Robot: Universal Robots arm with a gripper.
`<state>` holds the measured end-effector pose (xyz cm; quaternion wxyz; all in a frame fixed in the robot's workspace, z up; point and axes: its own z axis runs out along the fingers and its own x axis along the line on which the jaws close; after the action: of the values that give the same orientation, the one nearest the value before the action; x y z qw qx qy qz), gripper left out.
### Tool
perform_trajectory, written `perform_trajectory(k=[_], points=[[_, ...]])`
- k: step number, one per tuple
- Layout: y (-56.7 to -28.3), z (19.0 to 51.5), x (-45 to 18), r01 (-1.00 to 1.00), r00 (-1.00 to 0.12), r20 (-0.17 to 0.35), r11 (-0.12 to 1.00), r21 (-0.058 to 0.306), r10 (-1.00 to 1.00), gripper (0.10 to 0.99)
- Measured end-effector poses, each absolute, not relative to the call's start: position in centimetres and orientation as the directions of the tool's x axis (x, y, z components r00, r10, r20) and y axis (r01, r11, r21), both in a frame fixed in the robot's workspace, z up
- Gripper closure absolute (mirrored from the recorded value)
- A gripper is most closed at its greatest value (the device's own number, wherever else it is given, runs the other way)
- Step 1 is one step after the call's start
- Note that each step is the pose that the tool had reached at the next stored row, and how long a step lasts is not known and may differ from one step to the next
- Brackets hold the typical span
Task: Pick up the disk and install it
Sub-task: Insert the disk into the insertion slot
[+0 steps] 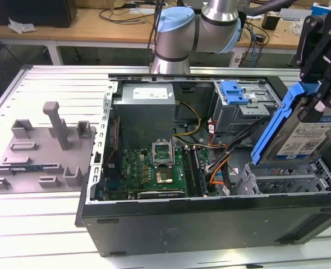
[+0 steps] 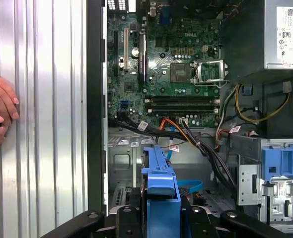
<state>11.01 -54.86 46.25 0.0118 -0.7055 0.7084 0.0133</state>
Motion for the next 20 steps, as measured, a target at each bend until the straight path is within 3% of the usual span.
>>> perform_trajectory(k=[20], points=[[-55.0,44.2,11.2,-1.0,-0.004,-0.031,0.004,0.003,-1.0,0.722]])
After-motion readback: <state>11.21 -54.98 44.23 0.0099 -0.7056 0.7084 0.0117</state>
